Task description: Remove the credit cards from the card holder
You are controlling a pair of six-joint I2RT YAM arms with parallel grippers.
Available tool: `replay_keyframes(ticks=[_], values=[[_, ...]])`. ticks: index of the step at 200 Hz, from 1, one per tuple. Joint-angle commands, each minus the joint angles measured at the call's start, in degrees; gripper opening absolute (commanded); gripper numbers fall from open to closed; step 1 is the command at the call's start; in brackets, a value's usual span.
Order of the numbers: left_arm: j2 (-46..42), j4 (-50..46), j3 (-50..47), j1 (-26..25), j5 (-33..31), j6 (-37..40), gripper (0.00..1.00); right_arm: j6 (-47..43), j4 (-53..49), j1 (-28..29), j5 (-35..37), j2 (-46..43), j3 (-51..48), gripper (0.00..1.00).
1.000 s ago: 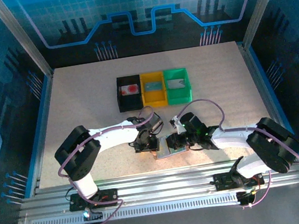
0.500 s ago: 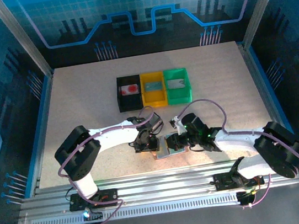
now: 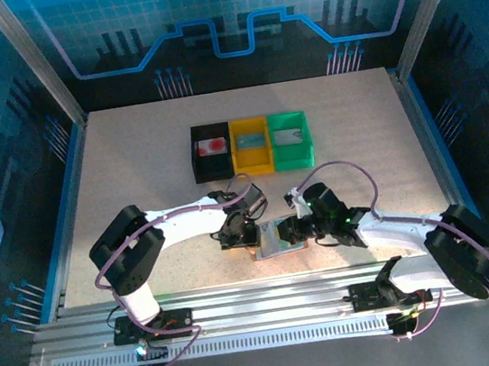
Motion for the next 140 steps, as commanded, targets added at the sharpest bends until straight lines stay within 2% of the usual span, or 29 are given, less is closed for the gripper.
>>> replay_keyframes(ticks=[1, 62, 74, 96, 140], values=[[7.54, 8.13, -3.76, -1.08, 5.75, 0.13, 0.57, -0.91, -0.6, -1.11, -2.25, -1.71, -0.2, 0.0], [7.98, 8.39, -3.2, -1.17, 6.21, 0.11, 0.57, -0.65, -0.96, -1.31, -4.54, 0.66, 0.58, 0.0], [7.91, 8.3, -3.09, -1.17, 6.24, 0.08, 0.57, -0.6, -2.04, -1.32, -3.12, 0.92, 0.59, 0.12], [7.97, 8.21, -2.93, -1.25, 6.27, 0.16, 0.57, -0.27, -3.57, -1.35, -0.67, 1.79, 0.87, 0.25], [8.76, 8.82, -3.02, -1.82, 6.54, -0.19, 0.57, 0.46, -6.6, -1.31, 2.53, 5.43, 2.66, 0.28]])
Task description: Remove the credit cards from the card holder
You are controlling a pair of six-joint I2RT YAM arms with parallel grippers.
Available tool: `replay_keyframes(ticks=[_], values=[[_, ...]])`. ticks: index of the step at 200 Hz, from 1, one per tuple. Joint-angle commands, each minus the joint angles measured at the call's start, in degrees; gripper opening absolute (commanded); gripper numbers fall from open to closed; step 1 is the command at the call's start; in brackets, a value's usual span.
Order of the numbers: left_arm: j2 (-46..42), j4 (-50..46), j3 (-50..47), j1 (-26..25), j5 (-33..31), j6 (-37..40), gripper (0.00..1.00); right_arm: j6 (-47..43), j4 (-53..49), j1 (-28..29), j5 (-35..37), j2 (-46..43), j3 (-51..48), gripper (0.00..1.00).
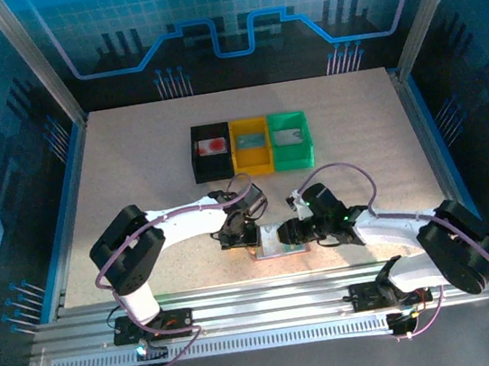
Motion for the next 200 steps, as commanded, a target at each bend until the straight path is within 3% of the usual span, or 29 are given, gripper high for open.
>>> replay_keyframes(ticks=[1, 121, 200], values=[[8.67, 8.93, -3.65, -1.83, 6.48, -0.17, 0.57, 0.43, -2.62, -0.32, 2.16, 2.14, 1.86, 0.28], [11.63, 9.96, -2.25, -3.69, 7.2, -1.13, 0.58, 2.09, -6.74, 1.64, 9.14, 5.75, 4.05, 0.26], [2.22, 7.21, -1.28, -3.52, 3.15, -1.22, 0.6, 1.94, -11.75, 4.16, 10.37, -0.73, 6.94, 0.26]])
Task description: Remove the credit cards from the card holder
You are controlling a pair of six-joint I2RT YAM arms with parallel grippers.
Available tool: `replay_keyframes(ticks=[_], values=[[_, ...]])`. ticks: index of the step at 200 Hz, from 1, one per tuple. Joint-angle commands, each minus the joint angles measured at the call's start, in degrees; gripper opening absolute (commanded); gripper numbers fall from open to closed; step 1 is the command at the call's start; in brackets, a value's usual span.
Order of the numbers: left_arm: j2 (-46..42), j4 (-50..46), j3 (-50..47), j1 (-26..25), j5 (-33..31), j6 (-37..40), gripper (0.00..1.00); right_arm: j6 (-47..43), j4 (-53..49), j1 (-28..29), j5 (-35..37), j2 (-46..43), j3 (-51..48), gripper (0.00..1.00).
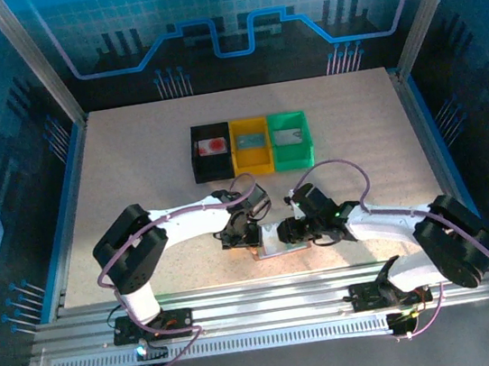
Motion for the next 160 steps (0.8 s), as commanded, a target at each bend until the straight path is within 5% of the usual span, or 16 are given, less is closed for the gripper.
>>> replay_keyframes(ticks=[1, 160], values=[[1.74, 8.88, -2.94, -2.25, 4.68, -1.0, 0.6, 0.18, -3.0, 0.62, 0.89, -2.1, 1.93, 0.26], [-4.99, 5.88, 1.67, -3.83, 1.17, -2.84, 0.63, -0.54, -6.17, -1.34, 1.57, -2.43, 2.37, 0.27]])
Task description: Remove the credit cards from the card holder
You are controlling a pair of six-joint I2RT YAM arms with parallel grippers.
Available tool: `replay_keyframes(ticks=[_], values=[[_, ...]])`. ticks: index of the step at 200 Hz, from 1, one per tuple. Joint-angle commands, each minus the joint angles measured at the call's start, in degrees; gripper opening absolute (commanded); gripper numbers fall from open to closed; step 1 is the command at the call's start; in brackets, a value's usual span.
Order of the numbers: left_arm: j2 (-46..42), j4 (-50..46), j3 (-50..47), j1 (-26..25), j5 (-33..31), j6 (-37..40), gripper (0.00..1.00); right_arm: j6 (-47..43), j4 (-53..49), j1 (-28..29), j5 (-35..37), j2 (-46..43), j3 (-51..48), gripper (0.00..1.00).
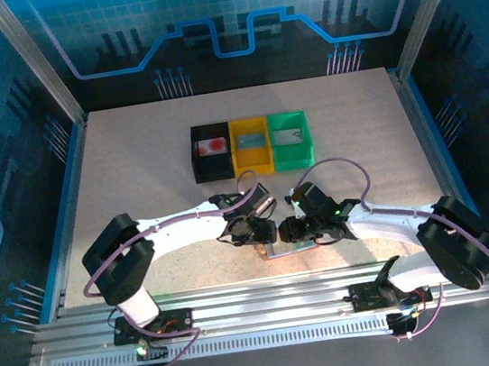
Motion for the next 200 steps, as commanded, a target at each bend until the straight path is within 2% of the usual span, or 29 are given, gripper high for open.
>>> replay_keyframes(ticks=[1, 108, 200], values=[[0.22, -1.23, 1.87, -0.71, 0.12, -1.36, 0.63, -0.57, -2.46, -1.12, 0.73, -2.1, 0.9, 0.27], [8.26, -3.06, 4.03, -1.0, 0.39, -1.86, 0.63, -0.89, -3.2, -2.72, 0.33, -1.89, 0.42, 0.27], [10.76, 2.87, -0.78, -1.09, 2.49, -3.25, 0.62, -0.97, -0.77, -2.82, -1.2, 1.83, 0.27, 0.28]])
